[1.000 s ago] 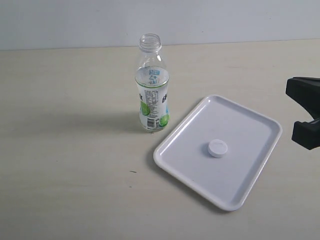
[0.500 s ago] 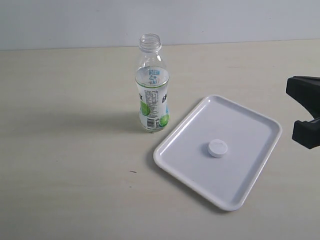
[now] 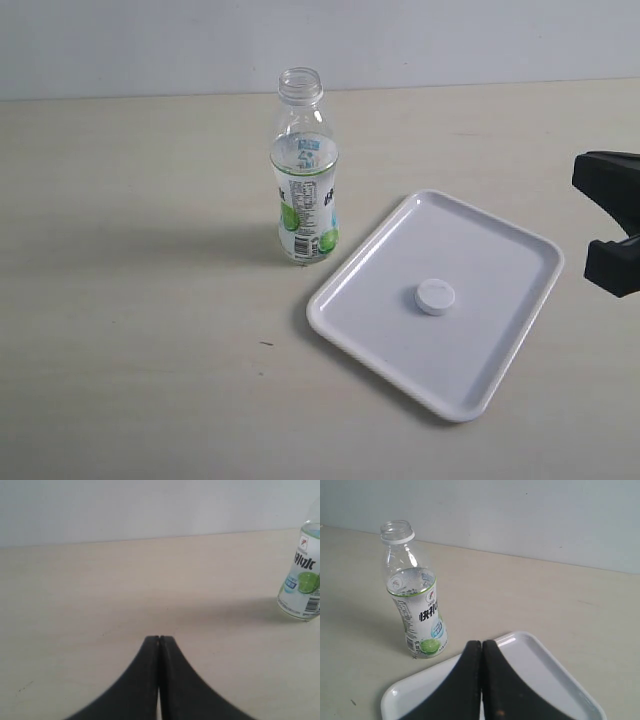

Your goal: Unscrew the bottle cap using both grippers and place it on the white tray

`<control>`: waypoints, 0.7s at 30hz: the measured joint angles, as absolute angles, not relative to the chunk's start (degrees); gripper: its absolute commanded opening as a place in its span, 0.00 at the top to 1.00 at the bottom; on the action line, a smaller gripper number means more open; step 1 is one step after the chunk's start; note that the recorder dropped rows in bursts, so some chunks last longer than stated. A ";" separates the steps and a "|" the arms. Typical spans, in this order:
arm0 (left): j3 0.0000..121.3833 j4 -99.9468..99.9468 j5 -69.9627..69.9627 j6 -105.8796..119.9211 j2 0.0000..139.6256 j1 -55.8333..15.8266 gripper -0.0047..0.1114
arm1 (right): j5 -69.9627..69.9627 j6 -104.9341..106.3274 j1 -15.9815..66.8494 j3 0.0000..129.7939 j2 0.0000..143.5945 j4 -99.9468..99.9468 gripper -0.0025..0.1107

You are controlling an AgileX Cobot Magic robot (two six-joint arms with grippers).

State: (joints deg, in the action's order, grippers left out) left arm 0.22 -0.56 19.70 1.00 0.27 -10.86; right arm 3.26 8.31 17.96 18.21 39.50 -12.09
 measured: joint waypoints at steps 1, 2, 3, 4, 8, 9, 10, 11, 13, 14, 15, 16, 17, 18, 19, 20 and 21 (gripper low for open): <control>0.22 -0.56 20.07 1.00 0.27 -10.86 0.96 | 3.26 8.31 17.96 18.21 39.50 -12.09 0.98; 0.22 -0.56 20.16 1.00 0.27 -10.86 0.96 | 3.26 8.31 17.96 18.21 39.50 -12.09 0.98; 0.22 -0.56 20.29 1.00 0.27 -10.86 0.96 | 3.26 8.31 17.96 18.21 39.50 -12.09 0.98; 0.22 -0.56 20.40 1.00 0.27 -10.86 0.96 | 3.23 8.31 17.96 18.07 39.50 -12.09 0.98; 0.22 -0.56 20.55 1.00 0.27 -10.86 0.96 | 3.23 8.31 17.96 17.94 39.50 -12.09 0.98; 0.22 -0.56 20.55 1.00 0.27 -10.86 0.96 | 3.23 8.31 17.96 17.94 39.50 -12.09 0.98; 0.22 -0.56 20.55 1.00 0.27 -10.86 0.96 | 3.23 8.31 17.96 17.94 39.50 -12.09 0.98; 0.22 -0.56 20.55 1.00 0.27 -10.86 0.96 | 3.23 8.31 17.96 17.94 39.50 -12.09 0.98; 0.22 -0.56 20.55 1.00 0.27 -10.86 0.96 | 3.23 8.31 17.96 17.94 39.50 -12.09 0.98; 0.22 -0.56 20.55 1.00 0.27 -10.86 0.96 | 3.23 8.31 17.96 17.94 39.50 -12.09 0.98; 0.22 -0.56 20.55 1.00 0.27 -10.86 0.96 | 3.23 8.31 17.96 17.94 39.50 -12.09 0.98; 0.22 -0.56 20.55 1.00 0.27 -10.86 0.96 | 3.23 8.31 17.96 17.94 39.50 -12.09 0.98; 0.22 -0.56 20.55 1.00 0.27 -10.86 0.96 | 3.23 8.31 17.96 17.94 39.50 -12.09 0.98; 0.22 -0.56 20.55 1.00 0.27 -10.86 0.96 | 3.23 8.31 17.96 17.94 39.50 -12.09 0.98; 0.22 -0.56 20.55 1.00 0.27 -10.86 0.96 | 3.23 8.31 17.96 17.94 39.50 -12.09 0.98; 0.22 -0.56 20.55 1.00 0.27 -10.86 0.96 | 3.23 8.31 17.96 17.94 39.50 -12.09 0.98; 0.22 -0.56 20.55 1.00 0.27 -10.86 0.96 | 3.23 8.31 17.96 17.94 39.50 -12.09 0.98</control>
State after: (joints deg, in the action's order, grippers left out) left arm 0.22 -0.56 20.55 1.00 0.27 -10.86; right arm 3.23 8.31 17.96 17.94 39.50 -12.09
